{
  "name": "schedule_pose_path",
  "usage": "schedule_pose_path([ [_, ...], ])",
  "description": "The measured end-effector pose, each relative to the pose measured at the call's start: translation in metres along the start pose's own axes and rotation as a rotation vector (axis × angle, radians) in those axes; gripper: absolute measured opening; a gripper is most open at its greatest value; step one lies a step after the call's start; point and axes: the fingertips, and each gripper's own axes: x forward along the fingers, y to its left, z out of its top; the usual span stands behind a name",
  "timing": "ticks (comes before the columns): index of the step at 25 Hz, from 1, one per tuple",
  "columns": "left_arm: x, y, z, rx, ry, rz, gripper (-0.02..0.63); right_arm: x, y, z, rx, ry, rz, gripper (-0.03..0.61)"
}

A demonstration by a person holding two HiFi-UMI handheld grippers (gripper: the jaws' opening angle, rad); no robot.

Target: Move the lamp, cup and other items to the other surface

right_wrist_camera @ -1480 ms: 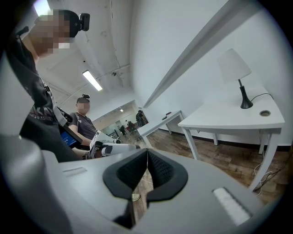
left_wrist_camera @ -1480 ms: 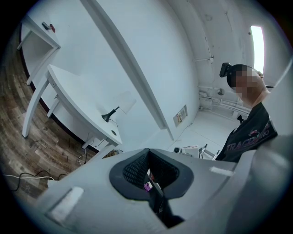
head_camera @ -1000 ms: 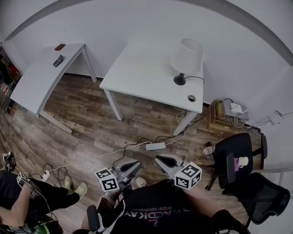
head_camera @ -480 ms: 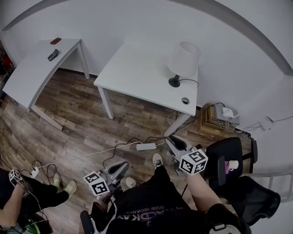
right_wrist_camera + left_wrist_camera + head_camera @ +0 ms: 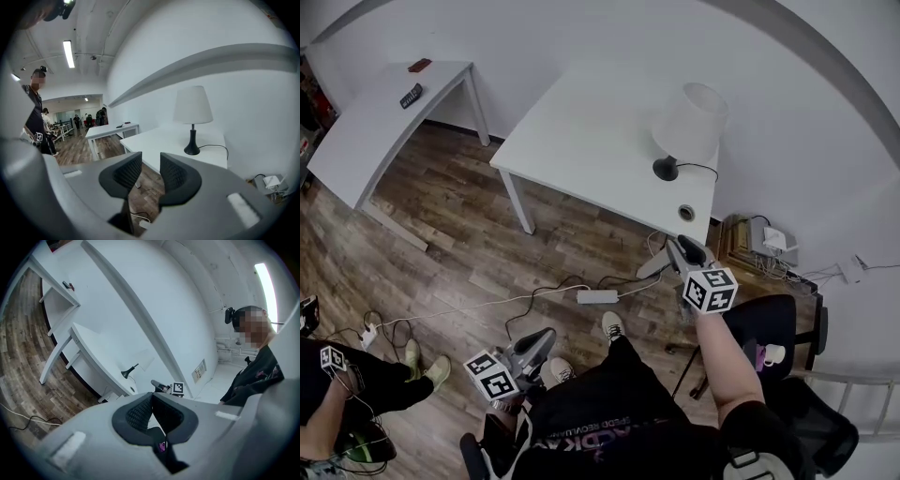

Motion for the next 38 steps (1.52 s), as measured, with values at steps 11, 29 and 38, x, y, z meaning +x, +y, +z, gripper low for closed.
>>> schedule_pose_path([
  [11, 0.064, 0.024, 0.015, -0.05, -0.046, 0.098, 0.0, 0.124, -0.13, 0.012, -0.057, 0.047, -0.103, 0.147],
  [29, 0.121, 0.05, 0.003, -0.145, -0.017, 0.25, 0.0, 0.254, -0.211, 0.008, -0.022, 0.033, -0.09, 0.205],
  [38, 0.119, 0.06, 0.004, -0.186, -0.016, 0.31, 0.0, 0.288, -0.224, 0.021, -0.007, -0.015, -0.108, 0.222],
])
